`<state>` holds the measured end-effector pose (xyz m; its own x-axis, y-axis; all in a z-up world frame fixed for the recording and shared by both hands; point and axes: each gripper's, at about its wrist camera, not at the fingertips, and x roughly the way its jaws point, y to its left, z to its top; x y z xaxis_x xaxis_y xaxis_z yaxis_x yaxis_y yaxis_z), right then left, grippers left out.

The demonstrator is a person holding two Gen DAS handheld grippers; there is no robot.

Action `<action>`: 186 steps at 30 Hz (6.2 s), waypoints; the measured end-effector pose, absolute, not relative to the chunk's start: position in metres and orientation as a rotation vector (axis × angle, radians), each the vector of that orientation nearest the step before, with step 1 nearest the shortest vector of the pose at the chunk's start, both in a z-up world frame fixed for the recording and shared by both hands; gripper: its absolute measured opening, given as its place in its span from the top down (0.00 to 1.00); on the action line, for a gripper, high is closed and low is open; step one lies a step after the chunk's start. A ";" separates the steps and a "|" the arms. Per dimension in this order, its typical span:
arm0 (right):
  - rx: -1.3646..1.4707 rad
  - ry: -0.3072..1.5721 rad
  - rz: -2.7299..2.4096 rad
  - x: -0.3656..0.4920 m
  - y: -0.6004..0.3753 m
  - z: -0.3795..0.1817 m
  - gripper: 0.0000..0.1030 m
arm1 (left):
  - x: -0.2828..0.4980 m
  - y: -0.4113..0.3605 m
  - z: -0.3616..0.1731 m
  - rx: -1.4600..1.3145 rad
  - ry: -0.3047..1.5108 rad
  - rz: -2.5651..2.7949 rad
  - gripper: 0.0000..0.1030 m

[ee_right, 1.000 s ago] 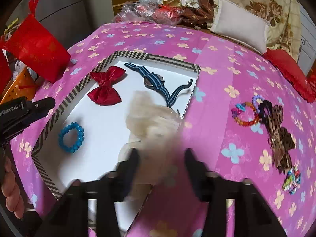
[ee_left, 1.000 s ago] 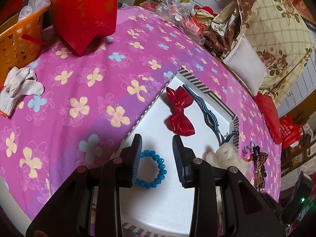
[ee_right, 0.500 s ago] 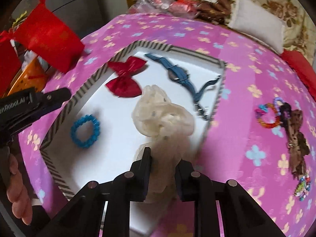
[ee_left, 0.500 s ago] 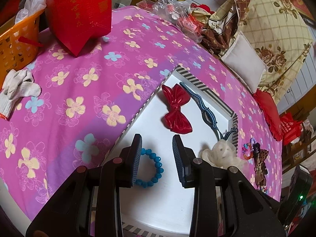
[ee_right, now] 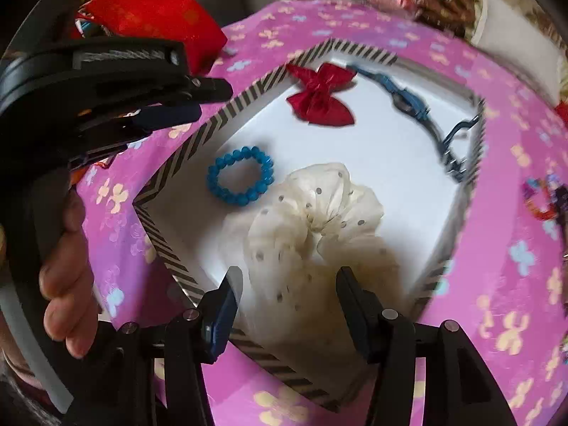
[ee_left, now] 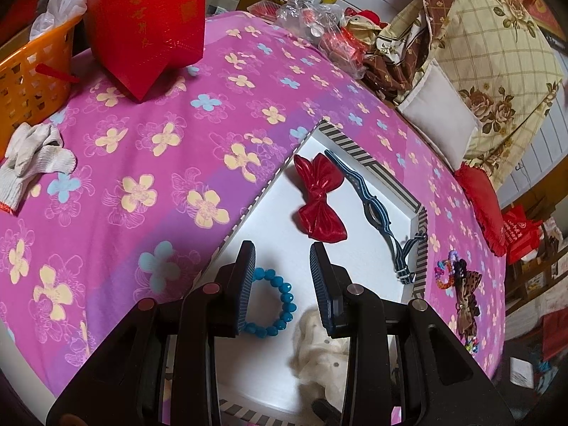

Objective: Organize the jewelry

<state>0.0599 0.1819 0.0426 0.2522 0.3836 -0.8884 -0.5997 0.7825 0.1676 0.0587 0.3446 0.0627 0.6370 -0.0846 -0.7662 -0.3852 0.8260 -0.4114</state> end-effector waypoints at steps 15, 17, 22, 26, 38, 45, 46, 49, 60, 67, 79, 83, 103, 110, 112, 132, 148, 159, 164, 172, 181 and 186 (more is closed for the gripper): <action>-0.079 0.951 0.221 0.018 -0.042 0.083 0.48 | 0.052 0.278 0.090 -0.413 0.837 0.105 0.70; -0.061 0.951 0.135 0.011 -0.078 0.079 0.48 | 0.049 0.253 0.094 -0.382 0.834 0.054 0.70; 0.102 0.974 0.010 -0.006 -0.168 0.061 0.48 | 0.038 0.186 0.098 -0.285 0.871 -0.063 0.66; 0.192 0.986 -0.006 -0.016 -0.208 0.046 0.48 | 0.035 0.130 0.088 -0.185 0.934 -0.141 0.59; 0.297 0.959 0.057 -0.029 -0.248 0.015 0.48 | 0.088 0.021 0.087 -0.130 1.004 -0.240 0.59; 0.325 0.931 0.081 -0.031 -0.265 0.011 0.48 | 0.152 -0.018 0.067 -0.134 1.065 -0.242 0.59; 0.321 0.926 0.084 -0.031 -0.266 0.011 0.48 | 0.164 -0.023 0.065 -0.138 1.067 -0.233 0.59; 0.316 0.915 0.092 -0.031 -0.267 0.011 0.48 | 0.190 -0.032 0.060 -0.146 1.080 -0.217 0.59; 0.238 0.898 0.089 -0.027 -0.259 0.010 0.41 | 0.232 -0.050 0.032 -0.152 1.142 -0.209 0.97; 0.210 0.919 0.057 -0.024 -0.254 0.010 0.40 | 0.183 -0.025 0.074 -0.178 1.030 -0.292 0.98; 0.206 0.976 0.068 -0.018 -0.219 0.024 0.40 | 0.097 0.056 0.089 -0.301 0.978 -0.408 0.98; 0.182 0.979 0.053 -0.004 -0.209 0.033 0.40 | 0.089 0.074 0.072 -0.320 1.001 -0.401 0.98; 0.236 0.962 0.061 0.020 -0.233 0.024 0.40 | 0.191 -0.013 0.031 -0.276 1.103 -0.388 0.54; 0.219 0.960 0.045 0.028 -0.236 0.027 0.40 | 0.188 -0.025 0.024 -0.167 1.100 -0.352 0.96; 0.212 0.960 0.040 0.032 -0.235 0.028 0.40 | 0.182 -0.016 0.029 -0.190 1.100 -0.359 1.00; 0.117 1.015 0.144 0.152 -0.135 0.050 0.36 | 0.118 0.110 0.049 -0.251 0.980 -0.295 0.99; 0.284 1.098 0.316 0.171 -0.104 0.018 0.84 | 0.121 0.122 0.042 -0.277 0.989 -0.268 0.95; 0.328 1.016 0.421 0.096 -0.126 0.009 0.84 | 0.163 0.084 0.040 -0.180 1.044 -0.228 0.74; 0.379 0.997 0.453 0.095 -0.135 0.005 0.84 | 0.211 0.054 0.036 -0.121 1.052 -0.236 0.74; 0.413 0.982 0.489 0.097 -0.139 0.000 0.84 | 0.246 0.038 0.017 -0.021 1.073 -0.199 0.74; 0.383 0.982 0.480 0.096 -0.133 0.000 0.84 | 0.228 0.015 0.017 0.154 1.009 -0.173 0.81; 0.328 0.985 0.447 0.093 -0.126 0.015 0.84 | 0.194 0.043 0.058 0.022 0.940 -0.236 0.81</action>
